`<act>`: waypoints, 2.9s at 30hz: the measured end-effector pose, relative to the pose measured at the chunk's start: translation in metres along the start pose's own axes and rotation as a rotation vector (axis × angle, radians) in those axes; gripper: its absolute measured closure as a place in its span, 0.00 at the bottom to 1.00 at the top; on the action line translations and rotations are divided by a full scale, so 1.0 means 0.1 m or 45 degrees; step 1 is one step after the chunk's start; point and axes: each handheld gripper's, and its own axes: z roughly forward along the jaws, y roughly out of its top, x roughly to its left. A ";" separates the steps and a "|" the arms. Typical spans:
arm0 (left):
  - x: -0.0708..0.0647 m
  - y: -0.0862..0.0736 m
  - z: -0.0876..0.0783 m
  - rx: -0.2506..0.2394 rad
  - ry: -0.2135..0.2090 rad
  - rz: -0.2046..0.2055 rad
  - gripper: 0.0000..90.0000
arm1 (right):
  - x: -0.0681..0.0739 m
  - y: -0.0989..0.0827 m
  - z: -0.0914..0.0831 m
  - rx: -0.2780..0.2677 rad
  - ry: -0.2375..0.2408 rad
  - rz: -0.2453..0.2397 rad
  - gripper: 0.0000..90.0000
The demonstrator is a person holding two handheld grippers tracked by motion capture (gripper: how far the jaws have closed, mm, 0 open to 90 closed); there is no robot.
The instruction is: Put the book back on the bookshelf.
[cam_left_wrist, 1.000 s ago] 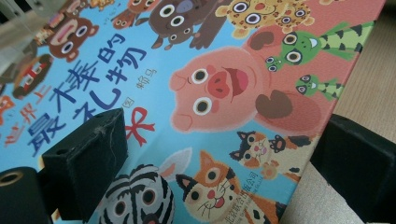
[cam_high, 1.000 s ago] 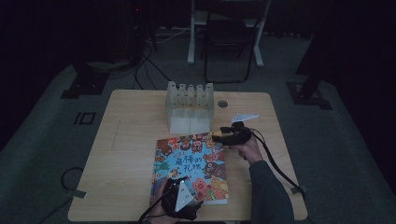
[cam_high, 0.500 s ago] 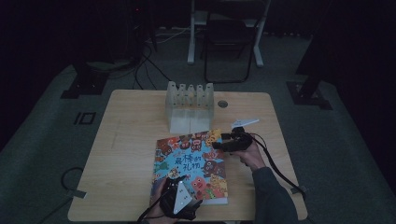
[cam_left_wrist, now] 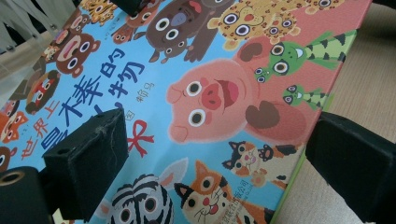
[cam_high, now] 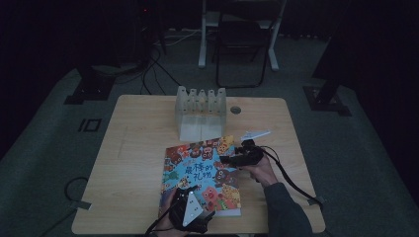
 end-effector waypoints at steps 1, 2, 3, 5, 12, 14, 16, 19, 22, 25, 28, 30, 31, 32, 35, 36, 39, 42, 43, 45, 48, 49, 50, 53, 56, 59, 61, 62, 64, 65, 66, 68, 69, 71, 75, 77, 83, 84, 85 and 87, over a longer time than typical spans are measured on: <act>0.00 0.00 -0.01 -0.010 -0.002 -0.005 0.07 | 0.01 0.00 -0.01 -0.012 0.009 0.006 0.44; 0.00 0.01 -0.02 -0.013 0.000 -0.009 0.07 | 0.02 0.01 -0.02 -0.016 0.015 0.008 0.44; 0.01 0.01 -0.02 -0.017 -0.001 -0.009 0.07 | 0.04 0.02 -0.02 -0.016 0.013 -0.001 0.44; 0.01 0.02 -0.03 -0.026 -0.003 -0.014 0.08 | 0.06 0.04 -0.03 -0.015 0.007 -0.009 0.43; 0.05 0.07 -0.10 -0.068 -0.007 -0.037 0.08 | 0.20 0.16 -0.06 -0.024 -0.018 -0.042 0.42; 0.06 0.08 -0.10 -0.071 -0.008 -0.039 0.08 | 0.23 0.18 -0.07 -0.030 -0.010 -0.036 0.42; 0.07 0.08 -0.10 -0.073 -0.012 -0.042 0.08 | 0.26 0.21 -0.07 -0.024 -0.011 -0.028 0.42; 0.07 0.09 -0.11 -0.077 -0.010 -0.046 0.08 | 0.28 0.23 -0.05 -0.003 -0.008 -0.019 0.42; 0.06 0.09 -0.11 -0.078 -0.003 -0.044 0.08 | 0.26 0.22 0.00 0.017 0.036 0.008 0.46; 0.06 0.10 -0.10 -0.073 -0.005 -0.043 0.08 | 0.24 0.21 0.02 0.021 0.074 0.041 0.50; 0.07 0.09 -0.10 -0.075 -0.016 -0.049 0.09 | 0.24 0.22 0.03 0.036 0.080 0.056 0.57; 0.08 0.08 -0.11 -0.086 -0.042 -0.059 0.10 | 0.23 0.22 0.04 0.040 0.077 0.057 0.58; 0.08 0.08 -0.12 -0.091 -0.049 -0.058 0.14 | 0.21 0.22 0.04 0.036 0.099 0.086 0.62; 0.08 0.07 -0.14 -0.101 -0.053 -0.055 0.16 | 0.21 0.23 0.04 0.032 0.108 0.097 0.63; 0.09 0.07 -0.18 -0.100 -0.059 -0.046 0.18 | 0.19 0.23 0.03 0.017 0.134 0.126 0.67; 0.09 0.07 -0.18 -0.102 -0.066 -0.053 0.19 | 0.19 0.23 0.02 0.010 0.137 0.124 0.67; 0.13 0.05 -0.22 -0.113 -0.121 -0.092 0.23 | 0.21 0.24 0.01 -0.010 0.146 0.111 0.69; 0.19 0.02 -0.29 -0.144 -0.151 -0.130 0.27 | 0.23 0.25 0.00 -0.016 0.140 0.092 0.70; 0.22 0.02 -0.32 -0.155 -0.157 -0.147 0.29 | 0.23 0.25 0.00 -0.017 0.142 0.089 0.70; 0.29 0.00 -0.37 -0.173 -0.139 -0.176 0.31 | 0.23 0.25 -0.01 -0.016 0.141 0.089 0.70; 0.43 -0.04 -0.41 -0.168 -0.111 -0.234 0.33 | 0.24 0.25 -0.02 -0.018 0.136 0.085 0.70; 0.46 -0.05 -0.41 -0.165 -0.108 -0.250 0.33 | 0.25 0.25 -0.02 -0.020 0.135 0.082 0.70; 0.52 -0.08 -0.42 -0.163 -0.108 -0.278 0.33 | 0.25 0.25 -0.03 -0.020 0.134 0.080 0.70; 0.64 -0.13 -0.44 -0.154 -0.118 -0.341 0.36 | 0.26 0.25 -0.04 -0.022 0.129 0.071 0.70; 0.73 -0.17 -0.45 -0.152 -0.123 -0.394 0.37 | 0.29 0.26 -0.06 -0.022 0.120 0.058 0.70; 0.80 -0.20 -0.46 -0.151 -0.131 -0.444 0.37 | 0.30 0.25 -0.07 -0.026 0.115 0.046 0.70; 0.85 -0.23 -0.47 -0.150 -0.138 -0.475 0.37 | 0.32 0.25 -0.08 -0.031 0.112 0.039 0.70; 0.88 -0.24 -0.47 -0.146 -0.138 -0.487 0.37 | 0.32 0.25 -0.08 -0.033 0.109 0.033 0.70; 0.93 -0.27 -0.47 -0.151 -0.142 -0.517 0.37 | 0.34 0.25 -0.10 -0.038 0.107 0.022 0.70; 0.96 -0.28 -0.47 -0.149 -0.144 -0.532 0.37 | 0.35 0.25 -0.10 -0.040 0.106 0.018 0.70; 0.98 -0.29 -0.47 -0.148 -0.143 -0.540 0.37 | 0.35 0.25 -0.11 -0.042 0.104 0.013 0.70; 1.02 -0.31 -0.47 -0.147 -0.147 -0.559 0.37 | 0.36 0.24 -0.13 -0.042 0.103 0.006 0.70; 1.04 -0.32 -0.48 -0.144 -0.146 -0.563 0.37 | 0.36 0.24 -0.14 -0.044 0.100 0.000 0.70; 1.05 -0.33 -0.48 -0.143 -0.143 -0.569 0.37 | 0.37 0.24 -0.14 -0.044 0.098 -0.003 0.70; 1.08 -0.33 -0.47 -0.123 -0.132 -0.570 0.37 | 0.40 0.24 -0.18 -0.059 0.092 -0.035 0.70; 1.09 -0.33 -0.47 -0.119 -0.127 -0.570 0.37 | 0.41 0.24 -0.20 -0.066 0.092 -0.048 0.70; 1.14 -0.33 -0.47 -0.121 -0.127 -0.579 0.37 | 0.45 0.23 -0.25 -0.088 0.083 -0.089 0.70; 1.15 -0.33 -0.47 -0.125 -0.125 -0.589 0.37 | 0.45 0.23 -0.25 -0.088 0.083 -0.089 0.70; 1.17 -0.33 -0.47 -0.129 -0.123 -0.597 0.37 | 0.46 0.23 -0.26 -0.090 0.080 -0.095 0.70; 1.21 -0.33 -0.48 -0.145 -0.115 -0.625 0.36 | 0.47 0.23 -0.29 -0.096 0.076 -0.111 0.70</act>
